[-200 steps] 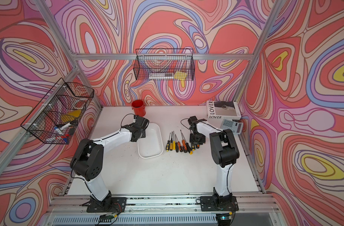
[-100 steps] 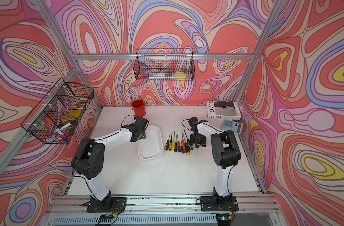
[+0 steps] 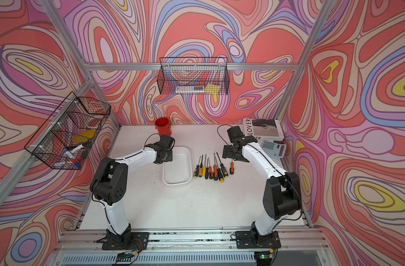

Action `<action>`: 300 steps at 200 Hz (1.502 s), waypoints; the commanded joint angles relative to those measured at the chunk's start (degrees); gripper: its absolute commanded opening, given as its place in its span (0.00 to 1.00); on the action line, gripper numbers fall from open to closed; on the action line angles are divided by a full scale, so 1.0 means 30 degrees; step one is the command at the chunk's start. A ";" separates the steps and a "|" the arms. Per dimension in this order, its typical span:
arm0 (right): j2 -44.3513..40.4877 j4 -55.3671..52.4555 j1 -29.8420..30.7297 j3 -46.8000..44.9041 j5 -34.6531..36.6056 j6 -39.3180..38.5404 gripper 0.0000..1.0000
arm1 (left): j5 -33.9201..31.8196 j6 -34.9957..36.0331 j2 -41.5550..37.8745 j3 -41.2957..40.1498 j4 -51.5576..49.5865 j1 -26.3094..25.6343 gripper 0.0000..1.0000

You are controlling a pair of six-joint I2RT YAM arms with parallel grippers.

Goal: Take out the screwdriver from the storage box
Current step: Place the screwdriver at the center of the board, then place the storage box at the center of the board.

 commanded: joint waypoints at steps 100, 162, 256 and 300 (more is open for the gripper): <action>-0.0283 0.0608 0.0352 -0.0131 -0.0736 -0.0757 0.98 | 0.0718 0.0271 0.1851 0.0792 -0.2703 0.0432 0.67; -0.0266 0.0659 0.0443 -0.0127 -0.0837 -0.0776 0.98 | 0.0764 0.0312 0.0050 0.1336 -0.3355 0.0389 0.99; -0.1158 0.1538 0.0505 0.1093 -0.0993 -0.3356 0.98 | -0.2324 0.2147 -1.1587 -0.3056 0.2151 0.0418 0.99; -0.3049 0.6078 0.0505 -0.1113 0.0178 -0.6209 0.98 | -0.4538 0.6008 -1.6924 -0.8405 0.7152 0.1898 0.99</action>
